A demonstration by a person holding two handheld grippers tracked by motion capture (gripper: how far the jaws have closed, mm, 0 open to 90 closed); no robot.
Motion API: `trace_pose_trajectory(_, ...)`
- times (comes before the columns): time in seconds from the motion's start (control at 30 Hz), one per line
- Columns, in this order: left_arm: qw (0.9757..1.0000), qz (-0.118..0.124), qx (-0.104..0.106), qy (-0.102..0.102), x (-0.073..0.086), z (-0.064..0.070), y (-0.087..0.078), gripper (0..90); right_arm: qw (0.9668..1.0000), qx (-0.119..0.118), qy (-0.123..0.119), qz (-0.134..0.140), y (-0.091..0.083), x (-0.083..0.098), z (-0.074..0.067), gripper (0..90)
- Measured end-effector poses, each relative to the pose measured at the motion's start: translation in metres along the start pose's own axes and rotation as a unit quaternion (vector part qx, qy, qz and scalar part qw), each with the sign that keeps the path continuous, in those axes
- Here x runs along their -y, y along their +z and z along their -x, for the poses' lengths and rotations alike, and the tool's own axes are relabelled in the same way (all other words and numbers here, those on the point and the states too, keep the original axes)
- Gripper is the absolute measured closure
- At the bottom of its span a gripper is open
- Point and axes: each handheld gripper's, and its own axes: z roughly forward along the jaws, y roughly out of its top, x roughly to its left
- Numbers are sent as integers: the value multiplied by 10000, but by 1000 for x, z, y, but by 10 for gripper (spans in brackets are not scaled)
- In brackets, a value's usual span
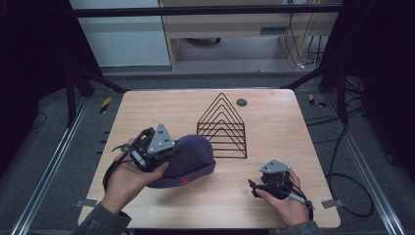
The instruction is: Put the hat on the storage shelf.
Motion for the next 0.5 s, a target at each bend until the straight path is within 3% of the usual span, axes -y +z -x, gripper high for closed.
trace_pose_trajectory(0.3,9998,204,-82,-14,-19,-18,-21,802,9992,-127,151,336,-10,-6,-1,160)
trace_pose_trajectory(0.5,9992,342,-173,99,-35,-24,-35,801,9978,-341,14,568,-22,-21,-11,158)
